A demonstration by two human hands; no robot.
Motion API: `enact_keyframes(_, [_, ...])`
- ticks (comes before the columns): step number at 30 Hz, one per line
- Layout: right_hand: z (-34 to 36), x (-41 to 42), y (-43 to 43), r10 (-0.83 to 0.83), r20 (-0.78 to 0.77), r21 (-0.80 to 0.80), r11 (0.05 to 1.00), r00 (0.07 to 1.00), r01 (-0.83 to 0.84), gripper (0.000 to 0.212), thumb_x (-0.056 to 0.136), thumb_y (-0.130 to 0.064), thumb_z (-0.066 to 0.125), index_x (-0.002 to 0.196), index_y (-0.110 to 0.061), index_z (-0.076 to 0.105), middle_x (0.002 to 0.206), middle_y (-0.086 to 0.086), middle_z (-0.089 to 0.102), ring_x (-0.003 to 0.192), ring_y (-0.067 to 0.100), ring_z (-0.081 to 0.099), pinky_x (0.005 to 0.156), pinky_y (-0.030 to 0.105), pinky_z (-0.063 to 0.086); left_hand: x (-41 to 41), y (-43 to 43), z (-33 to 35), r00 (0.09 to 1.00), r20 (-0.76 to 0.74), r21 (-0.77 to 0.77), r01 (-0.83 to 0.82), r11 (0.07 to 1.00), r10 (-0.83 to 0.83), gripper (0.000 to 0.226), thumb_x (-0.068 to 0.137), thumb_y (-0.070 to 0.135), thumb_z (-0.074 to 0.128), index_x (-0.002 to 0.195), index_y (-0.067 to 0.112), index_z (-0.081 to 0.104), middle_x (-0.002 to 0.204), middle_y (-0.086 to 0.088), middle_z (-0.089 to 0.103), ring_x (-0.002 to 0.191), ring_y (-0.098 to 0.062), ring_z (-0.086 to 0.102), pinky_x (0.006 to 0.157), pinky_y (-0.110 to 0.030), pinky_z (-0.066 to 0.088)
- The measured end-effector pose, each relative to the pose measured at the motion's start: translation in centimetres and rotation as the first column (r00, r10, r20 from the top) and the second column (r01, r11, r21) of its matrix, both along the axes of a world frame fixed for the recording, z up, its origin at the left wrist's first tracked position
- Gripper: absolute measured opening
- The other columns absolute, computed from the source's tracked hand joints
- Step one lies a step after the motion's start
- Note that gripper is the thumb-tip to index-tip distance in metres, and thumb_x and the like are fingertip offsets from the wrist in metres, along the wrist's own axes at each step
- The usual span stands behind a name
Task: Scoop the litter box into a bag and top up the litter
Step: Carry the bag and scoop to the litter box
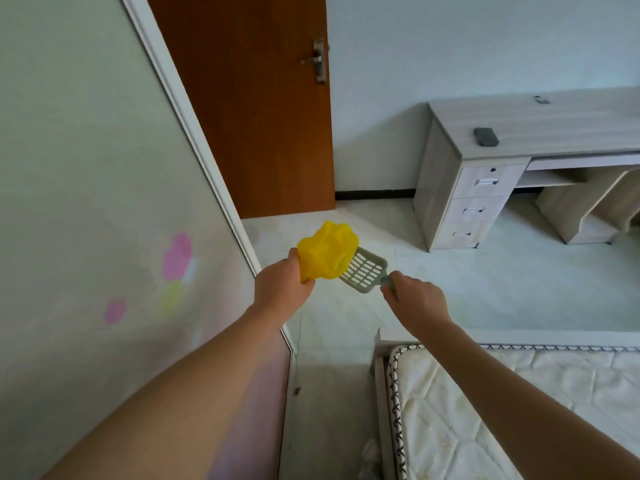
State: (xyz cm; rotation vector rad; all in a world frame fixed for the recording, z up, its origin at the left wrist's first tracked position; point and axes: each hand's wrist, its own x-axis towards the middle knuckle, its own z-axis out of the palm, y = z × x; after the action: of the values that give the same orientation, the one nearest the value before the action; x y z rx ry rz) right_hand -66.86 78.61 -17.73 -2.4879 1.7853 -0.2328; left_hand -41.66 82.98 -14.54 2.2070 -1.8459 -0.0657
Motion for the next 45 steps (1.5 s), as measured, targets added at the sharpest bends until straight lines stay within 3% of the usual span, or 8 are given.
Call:
enact_keyframes(4, [0.0, 0.0, -6.5, 0.05, -0.004, -0.015, 0.999, 0.999, -0.051, 0.026, 0.101, -0.038, 0.041, 0.095, -0.018, 0.055, 0.082, -0.002, 0.069, 0.06, 0.023, 0.058, 0.052, 0.029, 0.037, 0.9, -6.5, 0.6, 1.0, -0.01, -0.024, -0.003, 1.0, 0.002, 0.046, 0.092, 0.05, 0.063, 0.12, 0.016, 0.051, 0.092, -0.002, 0.07, 0.079, -0.021, 0.067, 0.065, -0.025, 0.042])
enact_keyframes(13, [0.8, 2.8, -17.3, 0.056, -0.014, -0.028, 0.998, 0.998, -0.056, 0.029, 0.101, -0.038, 0.039, 0.094, -0.016, 0.056, 0.08, 0.0, 0.068, 0.064, 0.025, 0.062, 0.053, 0.029, 0.031, 4.1, -17.5, -0.6, 0.999, 0.002, 0.006, 0.035, 0.999, -0.035, 0.045, 0.091, 0.053, 0.063, 0.116, 0.017, 0.052, 0.087, 0.001, 0.069, 0.071, -0.016, 0.063, 0.064, -0.025, 0.05])
enact_keyframes(18, [0.2, 7.0, -23.4, 0.06, -0.03, -0.029, 0.998, 0.998, -0.061, 0.029, 0.101, -0.039, 0.039, 0.095, -0.017, 0.057, 0.081, 0.0, 0.069, 0.066, 0.024, 0.063, 0.053, 0.028, 0.033, 8.2, -23.7, -1.2, 0.996, -0.074, -0.039, -0.06, 0.997, 0.057, 0.043, 0.091, 0.052, 0.064, 0.114, 0.017, 0.052, 0.086, -0.002, 0.069, 0.072, -0.02, 0.066, 0.07, -0.036, 0.059])
enact_keyframes(24, [1.4, 11.4, -31.1, 0.086, -0.02, -0.07, 0.994, 0.996, -0.087, 0.026, 0.1, -0.04, 0.04, 0.102, -0.024, 0.061, 0.089, -0.007, 0.07, 0.068, 0.018, 0.063, 0.053, 0.027, 0.044, 11.5, -31.6, -0.4, 0.994, -0.082, -0.029, -0.068, 0.997, 0.066, 0.044, 0.091, 0.049, 0.065, 0.12, 0.018, 0.052, 0.09, -0.004, 0.07, 0.078, -0.025, 0.067, 0.072, -0.036, 0.057])
enact_keyframes(28, [1.7, 11.8, -34.4, 0.024, -0.001, -0.071, 0.997, 1.0, -0.024, 0.026, 0.1, -0.04, 0.042, 0.097, -0.022, 0.061, 0.085, -0.006, 0.068, 0.066, 0.019, 0.061, 0.05, 0.026, 0.032, 11.2, -36.1, 0.3, 0.997, -0.055, -0.019, -0.051, 0.998, 0.05, 0.045, 0.09, 0.045, 0.065, 0.123, 0.016, 0.053, 0.1, -0.011, 0.071, 0.092, -0.035, 0.068, 0.072, -0.037, 0.049])
enact_keyframes(37, [1.3, 11.7, -44.4, -0.016, 0.003, -0.029, 0.999, 1.0, 0.016, 0.026, 0.099, -0.04, 0.044, 0.096, -0.019, 0.059, 0.083, -0.003, 0.067, 0.069, 0.023, 0.062, 0.054, 0.028, 0.035, 11.0, -46.0, -0.4, 0.999, -0.005, 0.001, 0.036, 0.999, -0.036, 0.043, 0.089, 0.046, 0.066, 0.119, 0.016, 0.056, 0.099, -0.01, 0.072, 0.091, -0.034, 0.069, 0.065, -0.032, 0.04])
enact_keyframes(42, [-0.2, 10.4, -52.0, -0.104, 0.078, 0.0, 0.994, 0.991, 0.105, 0.028, 0.099, -0.039, 0.044, 0.094, -0.017, 0.061, 0.073, -0.001, 0.063, 0.061, 0.023, 0.059, 0.053, 0.029, 0.043, 9.8, -54.9, -0.7, 0.999, -0.012, 0.007, 0.048, 0.999, -0.048, 0.044, 0.089, 0.044, 0.067, 0.12, 0.014, 0.057, 0.101, -0.016, 0.072, 0.094, -0.04, 0.068, 0.07, -0.037, 0.049])
enact_keyframes(45, [-0.5, 8.8, -56.9, -0.126, 0.07, 0.023, 0.992, 0.99, 0.124, 0.029, 0.1, -0.04, 0.043, 0.095, -0.018, 0.06, 0.075, 0.0, 0.065, 0.062, 0.023, 0.059, 0.053, 0.029, 0.038, 7.3, -61.0, -0.1, 0.991, -0.063, -0.025, 0.116, 0.993, -0.117, 0.048, 0.089, 0.047, 0.068, 0.121, 0.013, 0.058, 0.1, -0.016, 0.072, 0.092, -0.04, 0.068, 0.068, -0.036, 0.047])
